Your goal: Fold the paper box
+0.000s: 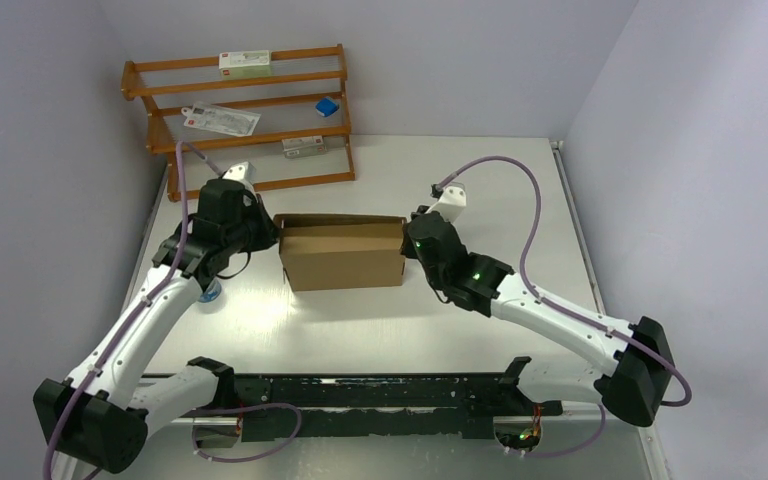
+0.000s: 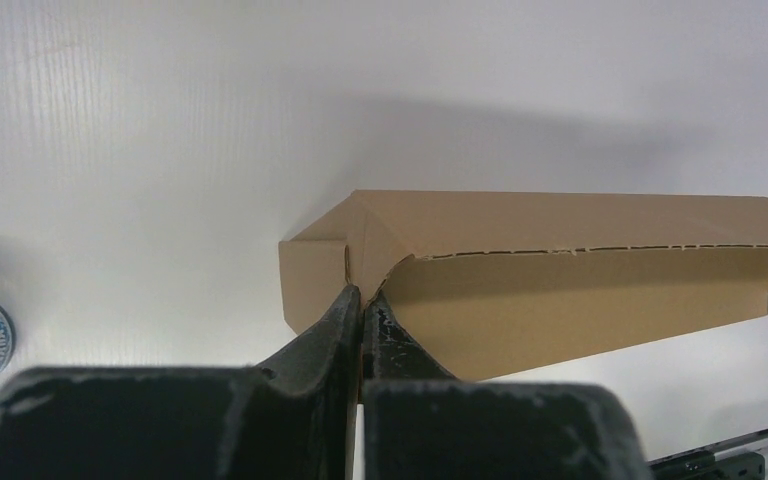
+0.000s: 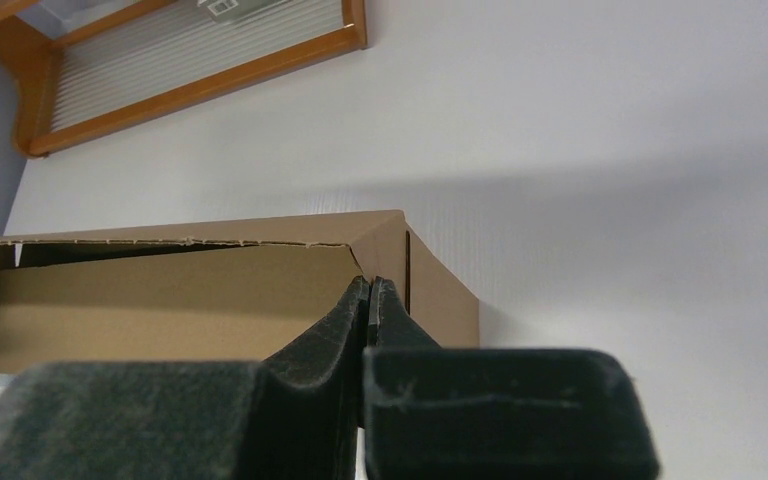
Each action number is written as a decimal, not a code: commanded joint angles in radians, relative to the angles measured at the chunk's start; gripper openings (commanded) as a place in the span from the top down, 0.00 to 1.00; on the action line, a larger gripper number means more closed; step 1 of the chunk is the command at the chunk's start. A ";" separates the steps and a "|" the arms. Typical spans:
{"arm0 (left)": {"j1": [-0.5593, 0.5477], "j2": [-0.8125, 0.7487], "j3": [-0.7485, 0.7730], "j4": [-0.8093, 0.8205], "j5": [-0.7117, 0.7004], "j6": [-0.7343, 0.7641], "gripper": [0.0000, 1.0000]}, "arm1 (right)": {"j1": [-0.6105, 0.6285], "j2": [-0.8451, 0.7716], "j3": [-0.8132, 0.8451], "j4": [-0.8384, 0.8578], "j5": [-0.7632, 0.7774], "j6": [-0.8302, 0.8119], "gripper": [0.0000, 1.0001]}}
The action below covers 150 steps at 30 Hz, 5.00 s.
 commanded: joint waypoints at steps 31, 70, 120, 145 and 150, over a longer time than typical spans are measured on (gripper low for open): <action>-0.002 -0.214 -0.190 0.000 0.024 -0.047 0.47 | 0.004 -0.123 -0.171 0.085 -0.072 -0.115 0.64; -0.002 -0.017 -0.010 0.035 0.119 -0.092 0.72 | -0.041 -0.011 -0.016 0.010 -0.053 -0.089 0.53; -0.095 0.228 0.131 0.097 0.226 0.133 0.51 | 0.370 -0.105 -0.228 0.391 -0.177 -1.132 0.37; -0.287 0.109 -0.083 0.266 -0.175 0.012 0.54 | 0.319 0.121 -0.215 0.613 -0.078 -1.091 0.39; -0.258 0.112 -0.054 0.254 -0.268 -0.031 0.48 | 0.222 0.114 -0.213 0.639 -0.185 -1.022 0.39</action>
